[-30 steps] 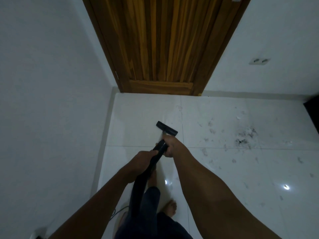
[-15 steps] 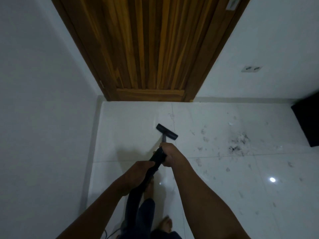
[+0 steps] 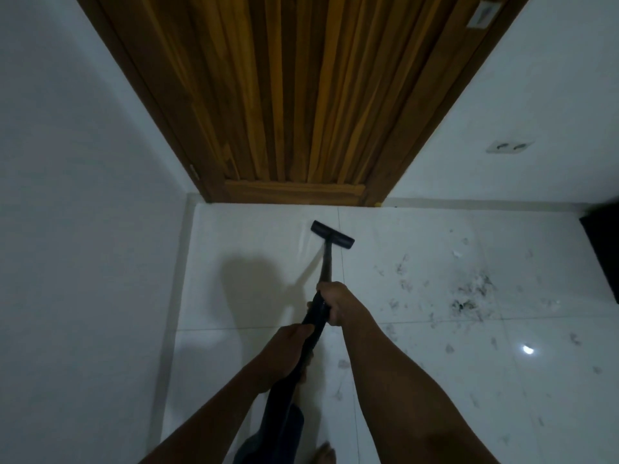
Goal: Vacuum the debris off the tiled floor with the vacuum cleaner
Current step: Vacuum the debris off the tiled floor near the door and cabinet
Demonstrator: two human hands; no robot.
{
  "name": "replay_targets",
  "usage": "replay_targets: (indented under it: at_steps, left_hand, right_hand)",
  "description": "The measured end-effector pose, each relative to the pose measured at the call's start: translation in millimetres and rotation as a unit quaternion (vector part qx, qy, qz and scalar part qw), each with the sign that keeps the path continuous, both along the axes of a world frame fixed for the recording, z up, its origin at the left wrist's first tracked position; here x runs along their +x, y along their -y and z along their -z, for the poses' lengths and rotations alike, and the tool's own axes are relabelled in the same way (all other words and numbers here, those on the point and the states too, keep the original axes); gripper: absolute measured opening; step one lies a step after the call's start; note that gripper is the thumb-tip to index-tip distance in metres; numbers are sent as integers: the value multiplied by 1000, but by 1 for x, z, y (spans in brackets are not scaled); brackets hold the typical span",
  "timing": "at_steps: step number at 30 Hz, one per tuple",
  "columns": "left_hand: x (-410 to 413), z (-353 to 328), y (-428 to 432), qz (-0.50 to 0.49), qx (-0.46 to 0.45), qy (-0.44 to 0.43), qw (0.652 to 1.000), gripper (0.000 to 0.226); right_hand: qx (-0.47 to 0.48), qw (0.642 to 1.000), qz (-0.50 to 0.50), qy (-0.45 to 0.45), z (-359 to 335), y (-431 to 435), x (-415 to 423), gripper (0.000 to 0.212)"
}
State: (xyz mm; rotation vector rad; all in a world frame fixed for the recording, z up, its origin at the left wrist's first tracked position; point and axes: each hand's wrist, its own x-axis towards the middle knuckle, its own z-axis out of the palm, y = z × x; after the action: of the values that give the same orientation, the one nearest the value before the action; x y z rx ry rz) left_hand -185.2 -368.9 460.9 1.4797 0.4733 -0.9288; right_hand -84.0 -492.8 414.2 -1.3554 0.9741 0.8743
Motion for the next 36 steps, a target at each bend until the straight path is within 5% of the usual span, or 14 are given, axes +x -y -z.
replay_targets:
  at_steps: [14,19,27,36]
  left_hand:
    - [67,30,10,5,-51,-23,998,46]
    - [73,27,17,75,-111,-49,990,39]
    - [89,32,21,27,-38,-40,998,39]
    - [43,14,-15,40,-100,38,993,31]
  right_hand:
    - [-66,994,-82,25,15,-1,86,45]
    - [-86,991,-102,14,16,23,81,44]
    - [-89,987,-131,14,19,7,105,48]
    - [-24,999,-31,2,5,-10,48,44]
